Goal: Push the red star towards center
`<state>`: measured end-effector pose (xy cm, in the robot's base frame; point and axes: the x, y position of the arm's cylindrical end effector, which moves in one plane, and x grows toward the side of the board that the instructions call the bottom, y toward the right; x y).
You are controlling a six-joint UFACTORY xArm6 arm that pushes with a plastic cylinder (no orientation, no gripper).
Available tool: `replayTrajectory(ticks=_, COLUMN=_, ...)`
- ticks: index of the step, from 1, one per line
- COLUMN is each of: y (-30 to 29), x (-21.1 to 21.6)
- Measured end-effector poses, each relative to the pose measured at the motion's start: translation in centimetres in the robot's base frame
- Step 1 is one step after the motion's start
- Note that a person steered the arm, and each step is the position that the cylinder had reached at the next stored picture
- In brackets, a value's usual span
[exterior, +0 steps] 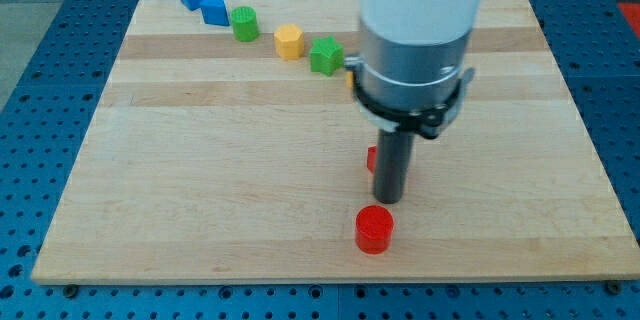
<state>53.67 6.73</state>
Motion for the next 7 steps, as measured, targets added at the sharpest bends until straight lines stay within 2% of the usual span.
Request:
replayTrajectory(ticks=1, y=3.0, x=0.6)
replayTrajectory(ticks=2, y=0.7, x=-1.6)
replayTrajectory(ticks=4, y=-5.8, x=-0.2)
replayTrajectory(ticks=5, y=-5.3, x=-3.1)
replayTrajectory(ticks=7, y=-0.1, x=-6.3)
